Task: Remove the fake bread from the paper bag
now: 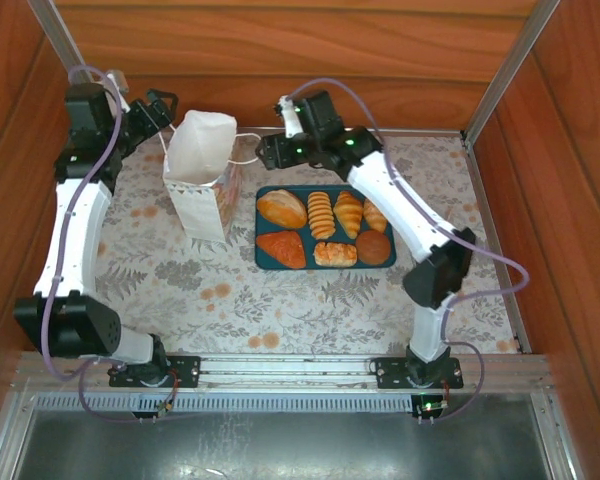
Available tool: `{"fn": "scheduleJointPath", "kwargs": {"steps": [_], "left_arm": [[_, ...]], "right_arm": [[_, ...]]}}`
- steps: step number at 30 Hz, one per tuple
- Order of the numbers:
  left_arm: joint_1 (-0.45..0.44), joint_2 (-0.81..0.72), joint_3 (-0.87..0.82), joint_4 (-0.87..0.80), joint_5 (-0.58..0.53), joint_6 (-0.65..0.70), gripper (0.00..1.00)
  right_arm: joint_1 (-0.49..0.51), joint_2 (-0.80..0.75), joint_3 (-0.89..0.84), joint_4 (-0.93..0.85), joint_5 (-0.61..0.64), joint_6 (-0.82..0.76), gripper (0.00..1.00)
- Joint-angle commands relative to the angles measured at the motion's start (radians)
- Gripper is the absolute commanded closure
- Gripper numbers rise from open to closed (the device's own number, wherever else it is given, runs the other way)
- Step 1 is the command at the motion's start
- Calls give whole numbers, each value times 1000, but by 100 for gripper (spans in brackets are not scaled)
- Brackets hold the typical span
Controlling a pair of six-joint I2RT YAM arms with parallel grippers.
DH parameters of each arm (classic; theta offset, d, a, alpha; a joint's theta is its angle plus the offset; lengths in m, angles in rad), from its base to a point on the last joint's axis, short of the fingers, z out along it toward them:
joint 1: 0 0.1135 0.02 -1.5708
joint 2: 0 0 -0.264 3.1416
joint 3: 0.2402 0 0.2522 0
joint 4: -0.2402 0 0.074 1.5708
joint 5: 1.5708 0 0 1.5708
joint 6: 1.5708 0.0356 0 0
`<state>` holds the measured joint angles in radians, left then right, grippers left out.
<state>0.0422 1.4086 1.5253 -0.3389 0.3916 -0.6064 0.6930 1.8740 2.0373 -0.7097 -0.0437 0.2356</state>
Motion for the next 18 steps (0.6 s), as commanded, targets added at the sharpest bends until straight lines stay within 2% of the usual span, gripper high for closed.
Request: {"fn": "scheduleJointPath", "kwargs": {"steps": [1,5,8,13,16,18], "left_arm": [[7,-86,-38,-26,-2,24,0],[7,-169,-61,-85,-28,49,0],[8,-271,-145,-98,-105,54,0],[9,-460,-359,-97,-273,65,0],[8,-564,-506,-94,-353,54,0],[7,-624,-598,-90,-408,58,0]], "right_arm": [[-3,-149,-117,76,97,-53,16],[-3,-347,-338,237,203,-56,10],[-2,-502,-518,355,329,-73,4],[-7,-749,-847,510,633,-206,0],[-52,-848,-1023,547,813,-278,0],[-116,-897,-1123,541,832,-290,0]]}}
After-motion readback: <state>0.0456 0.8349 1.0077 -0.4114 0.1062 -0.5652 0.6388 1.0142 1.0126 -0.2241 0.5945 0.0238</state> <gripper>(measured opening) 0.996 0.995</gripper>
